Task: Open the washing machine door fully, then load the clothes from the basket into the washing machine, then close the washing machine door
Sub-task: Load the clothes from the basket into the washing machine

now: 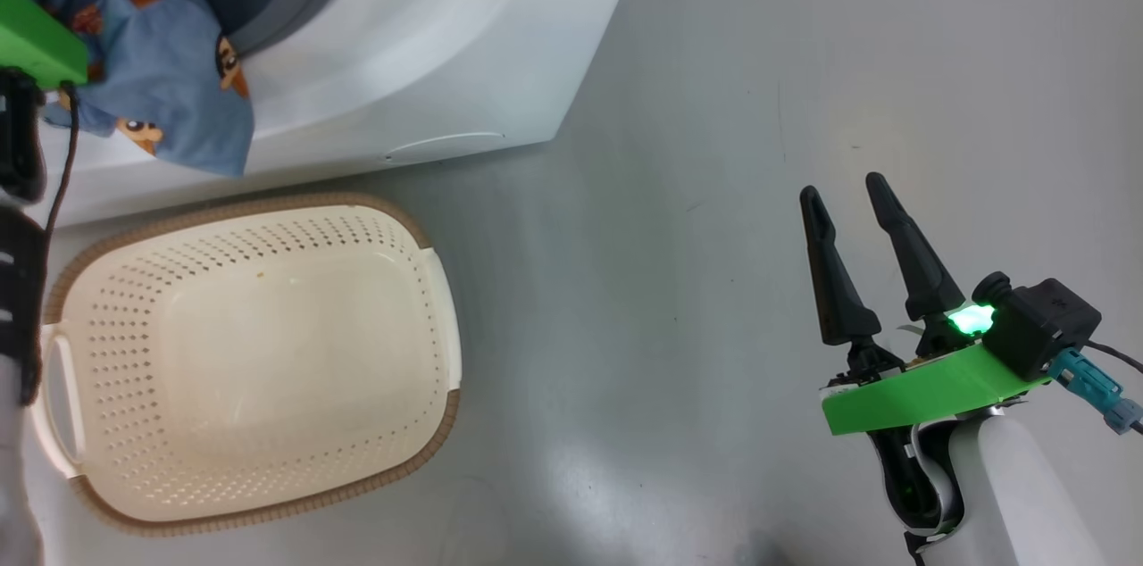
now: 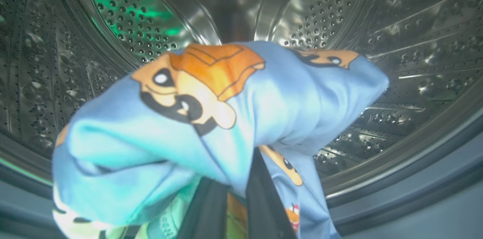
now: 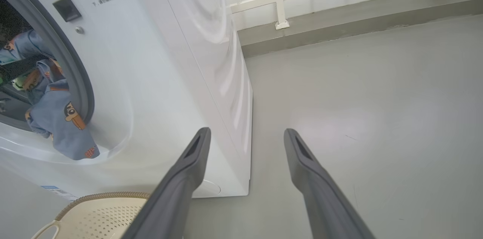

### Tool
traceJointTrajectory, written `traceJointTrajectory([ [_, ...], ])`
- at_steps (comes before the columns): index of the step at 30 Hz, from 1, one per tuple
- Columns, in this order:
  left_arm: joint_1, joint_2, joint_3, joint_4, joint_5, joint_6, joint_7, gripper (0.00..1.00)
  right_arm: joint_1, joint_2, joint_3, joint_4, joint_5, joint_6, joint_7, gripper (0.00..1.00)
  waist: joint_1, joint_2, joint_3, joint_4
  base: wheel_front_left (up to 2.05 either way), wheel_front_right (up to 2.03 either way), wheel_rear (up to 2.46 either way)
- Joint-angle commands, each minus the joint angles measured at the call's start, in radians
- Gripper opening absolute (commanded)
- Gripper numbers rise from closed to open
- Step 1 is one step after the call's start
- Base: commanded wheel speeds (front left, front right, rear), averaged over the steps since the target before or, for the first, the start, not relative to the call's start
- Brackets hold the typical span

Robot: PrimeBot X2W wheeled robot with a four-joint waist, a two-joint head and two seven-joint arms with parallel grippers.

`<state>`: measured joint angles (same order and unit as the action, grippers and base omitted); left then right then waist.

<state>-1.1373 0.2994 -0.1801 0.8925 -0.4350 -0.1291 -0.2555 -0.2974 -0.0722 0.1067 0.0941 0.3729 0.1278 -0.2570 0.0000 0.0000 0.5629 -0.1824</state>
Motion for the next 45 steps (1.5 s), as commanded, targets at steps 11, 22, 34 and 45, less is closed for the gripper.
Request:
traceJointTrajectory([
  [11, -0.206, 0.086, -0.109, 0.158, -0.017, -0.002, -0.006, 0.0, -0.015, 0.014, 0.038, -0.02, 0.014, 0.003, -0.005, 1.0, 0.0, 0.0, 0.042, -0.041, 0.0, 0.0, 0.0],
  [22, -0.21, 0.112, 0.014, -0.066, 0.088, 0.041, -0.006, 0.0, -0.022, 0.02, 0.035, -0.022, 0.016, 0.003, -0.005, 1.0, 0.0, 0.0, 0.067, -0.054, 0.0, 0.0, 0.0],
  [34, -0.184, 0.077, 0.033, 0.075, 0.11, 0.009, -0.006, 1.0, -0.027, 0.021, 0.046, -0.015, 0.014, 0.003, -0.005, 1.0, 0.0, 0.0, 0.059, -0.043, 0.0, 0.0, 0.0],
  [45, -0.166, 0.055, 0.04, 0.102, 0.112, 0.0, -0.006, 1.0, -0.024, 0.022, 0.045, -0.015, 0.012, 0.003, -0.005, 1.0, 0.0, 0.0, 0.052, -0.036, 0.0, 0.0, 0.0],
])
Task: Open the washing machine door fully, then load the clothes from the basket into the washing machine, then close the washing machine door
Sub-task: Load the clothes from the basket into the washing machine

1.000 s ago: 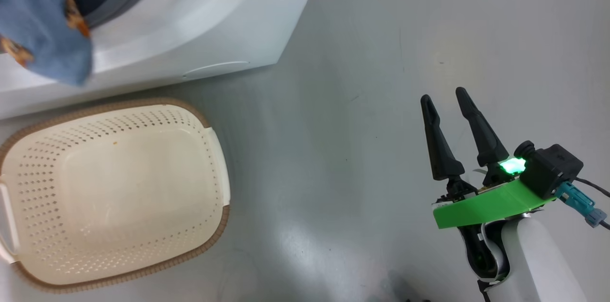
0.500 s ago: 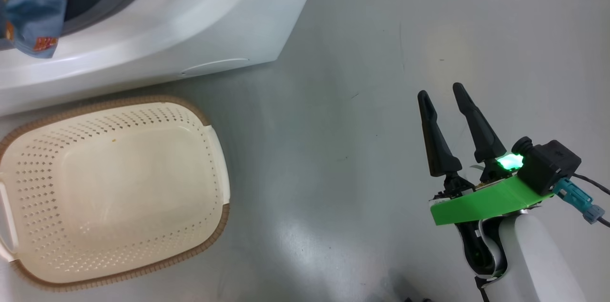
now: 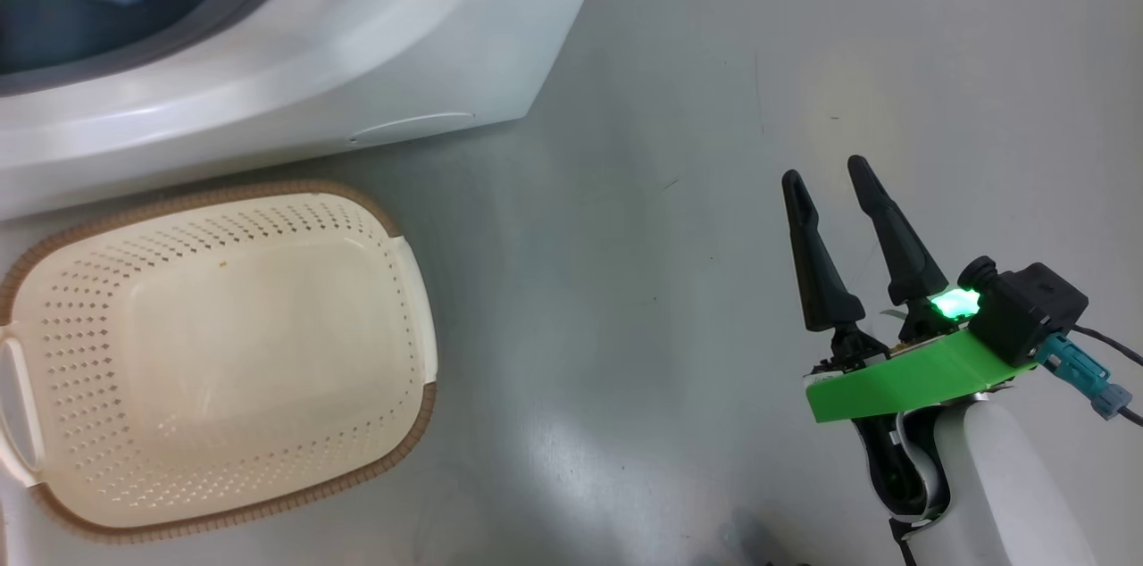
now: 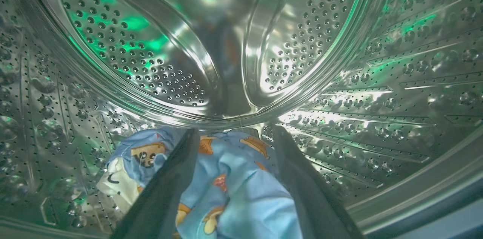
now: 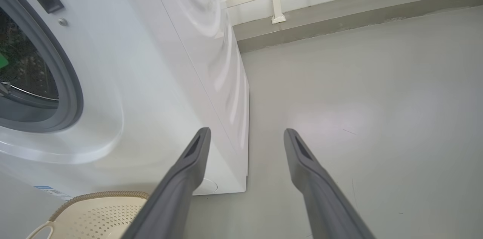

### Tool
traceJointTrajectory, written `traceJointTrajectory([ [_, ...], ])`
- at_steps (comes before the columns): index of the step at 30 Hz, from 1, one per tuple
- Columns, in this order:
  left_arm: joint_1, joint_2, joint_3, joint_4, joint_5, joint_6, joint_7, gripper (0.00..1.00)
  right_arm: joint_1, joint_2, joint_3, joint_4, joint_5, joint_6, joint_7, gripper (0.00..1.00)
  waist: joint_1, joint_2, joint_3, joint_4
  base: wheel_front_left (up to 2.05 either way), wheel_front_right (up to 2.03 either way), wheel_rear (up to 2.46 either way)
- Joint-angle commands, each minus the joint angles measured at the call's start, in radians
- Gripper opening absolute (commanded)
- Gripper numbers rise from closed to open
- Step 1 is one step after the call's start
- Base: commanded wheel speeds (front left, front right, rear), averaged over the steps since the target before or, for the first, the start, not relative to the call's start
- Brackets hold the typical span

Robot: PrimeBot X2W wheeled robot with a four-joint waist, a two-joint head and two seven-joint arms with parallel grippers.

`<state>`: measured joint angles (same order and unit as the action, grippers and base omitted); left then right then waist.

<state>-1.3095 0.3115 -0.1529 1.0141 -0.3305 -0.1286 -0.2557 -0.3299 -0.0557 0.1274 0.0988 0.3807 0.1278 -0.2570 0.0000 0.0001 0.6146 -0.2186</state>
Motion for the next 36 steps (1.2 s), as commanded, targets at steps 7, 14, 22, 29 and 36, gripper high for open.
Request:
traceJointTrajectory([
  [7, 0.028, 0.031, 0.014, -0.03, -0.006, -0.002, -0.006, 1.0, 0.01, 0.005, 0.022, -0.019, 0.003, 0.003, -0.005, 1.0, 0.0, -0.0001, -0.001, 0.005, 0.0, 0.0, 0.0],
  [14, 0.078, 0.017, 0.033, -0.076, -0.036, -0.002, -0.006, 1.0, 0.013, 0.005, 0.012, -0.019, -0.001, 0.003, -0.005, 1.0, 0.0, -0.0001, -0.01, 0.018, 0.0, 0.0, 0.0],
  [22, 0.206, -0.032, 0.1, -0.166, -0.036, -0.002, -0.006, 1.0, 0.029, -0.016, -0.007, -0.016, -0.007, 0.003, -0.005, 1.0, 0.0, -0.0001, -0.054, 0.054, 0.0, 0.0, 0.0],
  [29, 0.316, -0.072, 0.142, -0.229, -0.011, -0.002, -0.006, 1.0, 0.049, -0.045, -0.017, -0.005, -0.006, 0.003, -0.005, 1.0, 0.0, -0.0001, -0.101, 0.084, 0.0, 0.0, 0.0],
  [36, 0.463, -0.104, 0.18, -0.303, 0.006, -0.002, -0.006, 1.0, 0.084, -0.073, -0.023, 0.011, -0.002, 0.003, -0.005, 1.0, 0.0, -0.0001, -0.177, 0.109, 0.0, 0.0, 0.0],
])
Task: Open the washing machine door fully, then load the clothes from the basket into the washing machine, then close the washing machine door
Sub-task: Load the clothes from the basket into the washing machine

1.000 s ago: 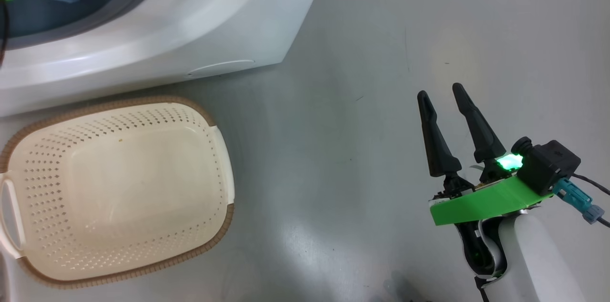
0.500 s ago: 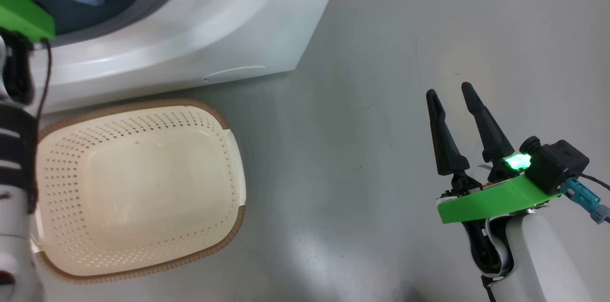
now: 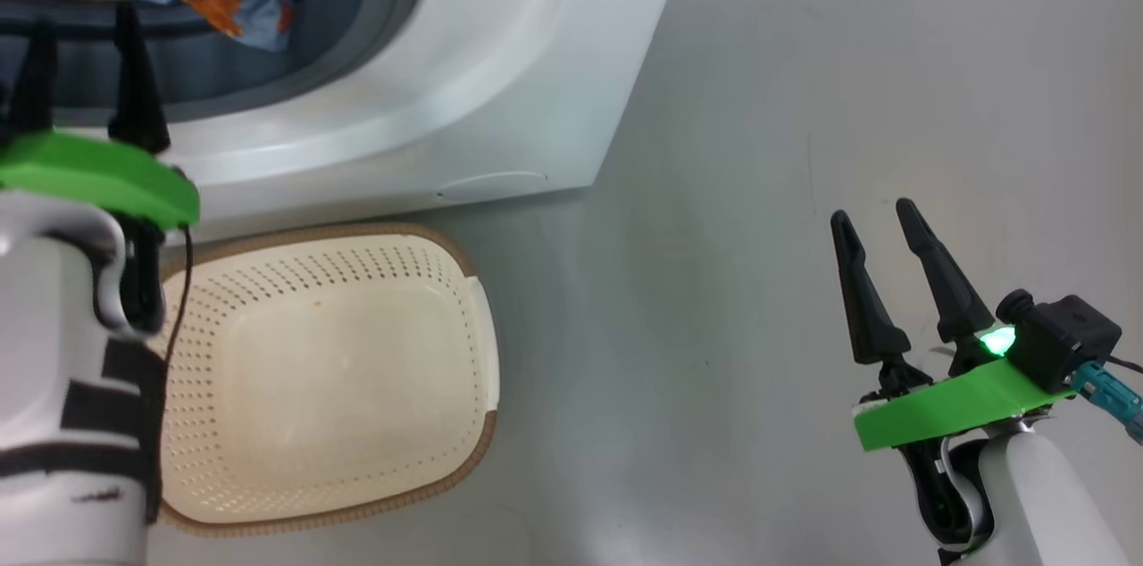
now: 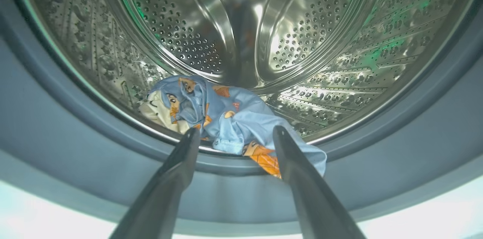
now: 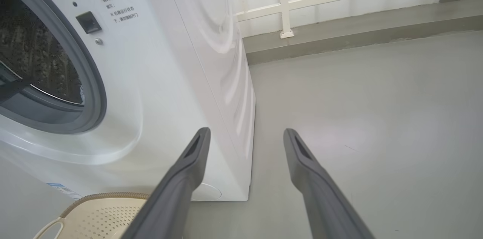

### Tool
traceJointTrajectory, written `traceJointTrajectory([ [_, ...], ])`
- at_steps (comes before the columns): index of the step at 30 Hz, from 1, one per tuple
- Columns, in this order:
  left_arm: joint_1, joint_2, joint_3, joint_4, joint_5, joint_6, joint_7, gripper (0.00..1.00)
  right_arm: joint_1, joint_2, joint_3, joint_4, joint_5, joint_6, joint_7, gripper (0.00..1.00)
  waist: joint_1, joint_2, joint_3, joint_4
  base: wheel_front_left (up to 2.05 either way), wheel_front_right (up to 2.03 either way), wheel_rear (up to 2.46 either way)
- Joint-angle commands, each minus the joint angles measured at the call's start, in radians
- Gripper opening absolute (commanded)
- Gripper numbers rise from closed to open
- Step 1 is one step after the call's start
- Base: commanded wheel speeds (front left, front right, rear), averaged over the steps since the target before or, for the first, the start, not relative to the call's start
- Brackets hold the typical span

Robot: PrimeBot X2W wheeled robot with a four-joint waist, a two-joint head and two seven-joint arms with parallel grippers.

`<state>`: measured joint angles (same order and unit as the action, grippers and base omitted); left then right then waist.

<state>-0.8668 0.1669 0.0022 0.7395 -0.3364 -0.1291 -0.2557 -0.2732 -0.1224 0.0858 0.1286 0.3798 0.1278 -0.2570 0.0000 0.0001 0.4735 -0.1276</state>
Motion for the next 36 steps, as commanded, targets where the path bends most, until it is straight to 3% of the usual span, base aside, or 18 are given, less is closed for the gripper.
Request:
traceJointTrajectory([
  [1, 0.04, 0.038, 0.03, -0.037, 0.014, -0.001, -0.006, 1.0, 0.032, -0.01, 0.02, -0.017, 0.0, 0.003, -0.005, 1.0, 0.0, -0.0001, -0.047, 0.021, 0.0, 0.0, 0.0],
  [14, 0.291, -0.021, 0.057, -0.171, 0.051, -0.001, -0.006, 1.0, 0.117, -0.058, 0.007, 0.007, 0.013, 0.003, -0.005, 1.0, 0.0, -0.0001, -0.183, 0.064, 0.0, 0.0, 0.0],
  [36, 0.676, -0.039, 0.09, -0.351, 0.095, -0.002, -0.006, 1.0, 0.291, -0.108, -0.025, 0.013, 0.039, 0.003, -0.005, 1.0, 0.0, -0.0001, -0.37, 0.093, 0.0, 0.0, 0.0],
])
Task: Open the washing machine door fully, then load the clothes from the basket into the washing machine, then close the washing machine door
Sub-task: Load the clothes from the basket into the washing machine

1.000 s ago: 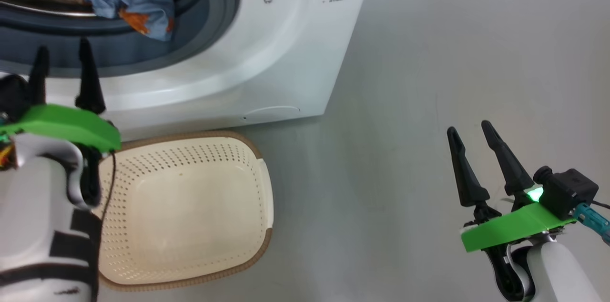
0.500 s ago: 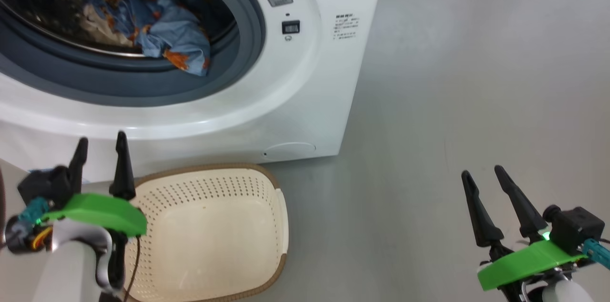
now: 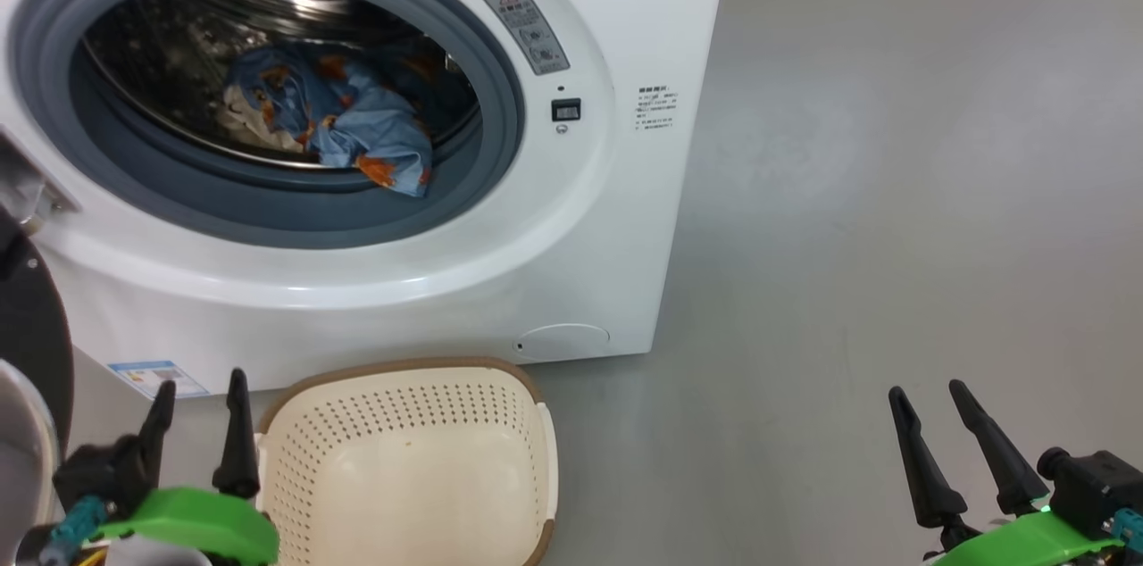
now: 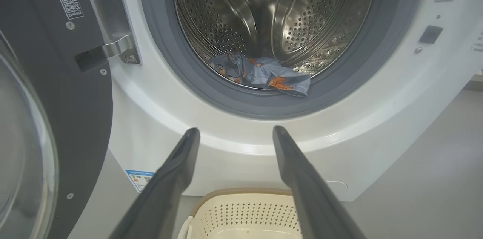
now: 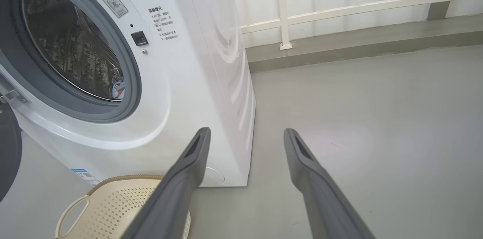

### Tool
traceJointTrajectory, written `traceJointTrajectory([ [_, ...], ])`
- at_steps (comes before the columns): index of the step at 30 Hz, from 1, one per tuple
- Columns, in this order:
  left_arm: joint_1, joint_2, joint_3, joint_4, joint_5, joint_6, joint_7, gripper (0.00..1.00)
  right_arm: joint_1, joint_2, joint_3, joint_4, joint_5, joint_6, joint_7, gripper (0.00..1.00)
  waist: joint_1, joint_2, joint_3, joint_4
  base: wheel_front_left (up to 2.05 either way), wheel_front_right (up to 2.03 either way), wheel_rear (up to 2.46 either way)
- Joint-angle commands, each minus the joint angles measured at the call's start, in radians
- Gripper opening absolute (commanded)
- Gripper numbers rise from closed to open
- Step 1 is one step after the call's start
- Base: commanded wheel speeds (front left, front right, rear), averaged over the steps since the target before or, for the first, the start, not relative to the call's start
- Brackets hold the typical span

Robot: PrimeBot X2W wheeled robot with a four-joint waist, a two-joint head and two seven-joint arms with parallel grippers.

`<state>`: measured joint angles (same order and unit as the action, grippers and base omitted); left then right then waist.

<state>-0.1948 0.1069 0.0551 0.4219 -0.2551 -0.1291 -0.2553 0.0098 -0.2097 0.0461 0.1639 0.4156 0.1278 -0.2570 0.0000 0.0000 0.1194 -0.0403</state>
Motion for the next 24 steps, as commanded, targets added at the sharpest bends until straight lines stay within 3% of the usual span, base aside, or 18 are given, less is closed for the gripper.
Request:
traceJointTrajectory([
  [1, 0.004, 0.021, 0.037, -0.033, 0.013, -0.002, -0.006, 1.0, 0.008, -0.021, 0.015, -0.022, 0.003, 0.003, -0.005, 1.0, 0.0, 0.0, -0.016, 0.006, 0.0, 0.0, 0.0],
  [14, 0.145, 0.011, 0.044, -0.137, 0.026, -0.002, -0.006, 1.0, 0.061, -0.04, -0.002, -0.029, 0.007, 0.003, -0.005, 1.0, 0.0, 0.0, -0.049, 0.011, 0.0, 0.0, 0.0],
  [24, 0.161, 0.001, 0.058, -0.16, 0.032, -0.002, -0.006, 1.0, 0.065, -0.036, -0.007, -0.032, 0.003, 0.003, -0.005, 1.0, 0.0, 0.0, -0.046, 0.019, 0.0, 0.0, 0.0],
])
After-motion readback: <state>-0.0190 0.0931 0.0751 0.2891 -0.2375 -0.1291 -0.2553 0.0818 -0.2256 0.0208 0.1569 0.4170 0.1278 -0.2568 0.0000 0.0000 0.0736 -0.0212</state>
